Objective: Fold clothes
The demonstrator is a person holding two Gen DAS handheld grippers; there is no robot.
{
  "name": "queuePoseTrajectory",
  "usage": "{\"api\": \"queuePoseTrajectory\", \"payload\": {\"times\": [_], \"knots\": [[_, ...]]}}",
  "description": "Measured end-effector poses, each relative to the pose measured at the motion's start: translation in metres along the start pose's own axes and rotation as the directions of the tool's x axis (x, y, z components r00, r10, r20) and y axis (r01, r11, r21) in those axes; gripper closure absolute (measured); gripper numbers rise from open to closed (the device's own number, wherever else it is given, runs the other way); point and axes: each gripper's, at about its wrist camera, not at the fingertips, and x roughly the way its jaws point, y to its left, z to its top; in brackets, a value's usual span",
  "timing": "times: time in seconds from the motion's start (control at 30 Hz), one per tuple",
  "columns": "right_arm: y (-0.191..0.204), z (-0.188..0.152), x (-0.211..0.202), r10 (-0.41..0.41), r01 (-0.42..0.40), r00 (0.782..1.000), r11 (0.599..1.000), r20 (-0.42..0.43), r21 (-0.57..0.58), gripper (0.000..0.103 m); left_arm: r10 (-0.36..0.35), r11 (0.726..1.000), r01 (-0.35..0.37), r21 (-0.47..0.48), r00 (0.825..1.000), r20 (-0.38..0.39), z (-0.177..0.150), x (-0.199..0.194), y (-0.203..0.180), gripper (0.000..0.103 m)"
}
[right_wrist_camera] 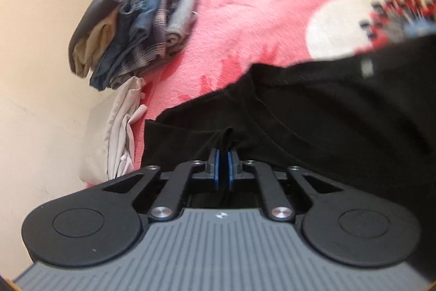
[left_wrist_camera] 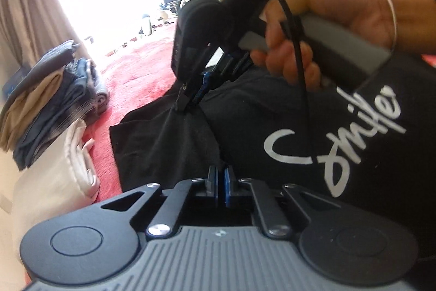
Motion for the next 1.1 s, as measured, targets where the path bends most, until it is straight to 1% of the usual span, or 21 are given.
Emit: {"api": "queuePoseTrajectory", "payload": {"times": [0.1,0.27,0.37,0.4,0.43,0.47,0.5,0.63,0.67,0.73,0.77,0.83,0.9,0.97,1.03,1.07,1.1], "knots": [[0.007,0.0,-0.004,-0.015,0.016,1.0,0.999,0.02,-0.046,0.1,-0.025,0.999,0.025,-0.023,1.0,-0.005,-0.002,-0.004,0.003,0.098],[0.004,-0.006,-0.003,-0.096,0.1,0.994,0.99,0.045,-0.095,0.1,-0.053,0.996,0.051,-0.076,0.998,-0.026,-0.009,0.005,0.007,0.098],[0.004,-0.01,-0.001,-0.127,0.134,0.99,0.982,0.064,-0.13,0.1,-0.084,0.989,0.079,-0.123,0.996,-0.037,-0.011,0.008,0.01,0.093],[0.005,-0.011,-0.001,-0.137,0.146,0.988,0.978,0.071,-0.149,0.1,-0.093,0.987,0.087,-0.138,0.995,-0.035,-0.012,0.008,0.011,0.086],[0.006,-0.012,-0.001,-0.145,0.156,0.986,0.974,0.079,-0.166,0.1,-0.104,0.984,0.098,-0.15,0.994,-0.029,-0.013,0.006,0.011,0.074],[0.007,-0.012,-0.002,-0.152,0.166,0.984,0.97,0.092,-0.176,0.098,-0.115,0.981,0.11,-0.159,0.993,-0.022,-0.014,0.003,0.011,0.067],[0.007,-0.011,-0.005,-0.158,0.176,0.981,0.967,0.111,-0.183,0.098,-0.127,0.979,0.123,-0.165,0.992,-0.014,-0.015,-0.001,0.01,0.06],[0.005,-0.007,-0.02,-0.182,0.217,0.965,0.959,0.187,-0.184,0.096,-0.193,0.961,0.192,-0.198,0.981,0.017,-0.018,-0.021,0.011,0.058],[0.004,-0.006,-0.026,-0.177,0.215,0.962,0.96,0.207,-0.177,0.096,-0.195,0.957,0.197,-0.213,0.98,0.03,-0.018,-0.025,0.015,0.058],[0.003,-0.005,-0.036,-0.141,0.184,0.963,0.967,0.229,-0.178,0.095,-0.183,0.95,0.192,-0.246,0.981,0.059,-0.017,-0.033,0.023,0.055],[0.004,-0.004,-0.039,-0.111,0.155,0.968,0.97,0.224,-0.188,0.096,-0.173,0.949,0.18,-0.26,0.984,0.052,-0.017,-0.031,0.027,0.054],[0.008,-0.006,-0.041,-0.068,0.114,0.977,0.968,0.202,-0.223,0.095,-0.147,0.948,0.145,-0.284,0.989,0.012,-0.019,-0.021,0.034,0.054],[0.013,-0.011,-0.038,-0.045,0.089,0.985,0.958,0.165,-0.272,0.095,-0.123,0.946,0.108,-0.307,0.992,-0.029,-0.02,-0.011,0.041,0.054],[0.01,-0.015,-0.028,-0.073,0.105,0.99,0.957,0.124,-0.272,0.095,-0.099,0.942,0.07,-0.328,0.993,-0.07,-0.022,-0.001,0.048,0.056],[0.005,-0.018,-0.017,-0.115,0.133,0.99,0.958,0.083,-0.255,0.096,-0.075,0.937,0.032,-0.347,0.991,-0.112,-0.024,0.01,0.055,0.054],[0.001,-0.018,-0.015,-0.123,0.136,0.99,0.962,0.069,-0.236,0.097,-0.07,0.936,0.025,-0.352,0.991,-0.118,-0.023,0.01,0.055,0.054],[-0.005,-0.016,-0.018,-0.112,0.124,0.991,0.972,0.067,-0.2,0.097,-0.069,0.936,0.027,-0.351,0.992,-0.107,-0.02,0.006,0.054,0.052]]}}
